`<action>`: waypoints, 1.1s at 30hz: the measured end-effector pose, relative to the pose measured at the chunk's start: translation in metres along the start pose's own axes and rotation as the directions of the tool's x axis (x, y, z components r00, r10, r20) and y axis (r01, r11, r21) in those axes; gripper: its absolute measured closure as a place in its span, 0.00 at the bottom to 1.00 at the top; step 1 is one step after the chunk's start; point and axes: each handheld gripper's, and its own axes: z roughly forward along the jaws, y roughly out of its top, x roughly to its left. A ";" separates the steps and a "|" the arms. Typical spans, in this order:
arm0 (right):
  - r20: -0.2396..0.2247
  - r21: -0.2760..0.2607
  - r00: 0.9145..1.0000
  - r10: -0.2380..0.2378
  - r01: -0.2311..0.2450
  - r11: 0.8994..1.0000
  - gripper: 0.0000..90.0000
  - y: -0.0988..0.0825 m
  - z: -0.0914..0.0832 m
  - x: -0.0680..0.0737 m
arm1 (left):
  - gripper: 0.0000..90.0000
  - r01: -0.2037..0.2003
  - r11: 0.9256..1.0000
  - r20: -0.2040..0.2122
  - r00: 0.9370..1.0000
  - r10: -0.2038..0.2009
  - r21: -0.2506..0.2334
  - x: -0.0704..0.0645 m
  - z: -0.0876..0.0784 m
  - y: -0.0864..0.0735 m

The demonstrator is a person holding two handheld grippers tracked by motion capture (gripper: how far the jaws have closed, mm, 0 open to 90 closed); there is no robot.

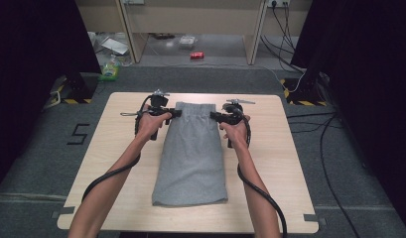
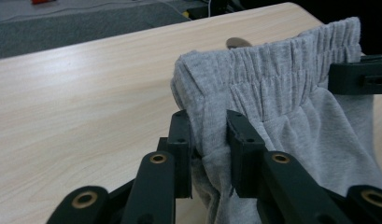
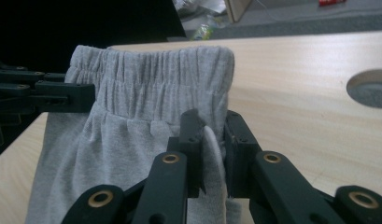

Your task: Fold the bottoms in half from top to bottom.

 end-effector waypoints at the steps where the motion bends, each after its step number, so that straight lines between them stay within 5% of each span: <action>1: -0.008 -0.004 1.000 -0.006 0.006 1.000 0.89 0.001 -0.004 0.002 | 0.81 -0.009 1.000 0.009 1.000 0.009 -0.009 -0.002 -0.005 0.000; 9: -0.075 -0.053 0.995 -0.069 0.065 0.996 0.89 -0.007 -0.038 0.018 | 0.81 -0.105 0.993 0.071 0.992 0.108 -0.047 -0.018 -0.040 -0.010; 15: -0.119 -0.082 0.981 -0.152 0.143 0.986 0.89 -0.023 -0.065 0.039 | 0.81 -0.170 0.982 0.096 0.980 0.177 -0.083 -0.031 -0.067 -0.031; 26: -0.144 -0.085 0.961 -0.237 0.227 0.970 0.89 -0.068 -0.099 0.064 | 0.81 -0.280 0.952 0.148 0.944 0.296 -0.121 -0.060 -0.103 -0.089; 33: -0.159 -0.062 0.944 -0.288 0.281 0.958 0.88 -0.100 -0.112 0.077 | 0.81 -0.262 0.959 0.191 0.941 0.279 -0.112 -0.059 -0.105 -0.123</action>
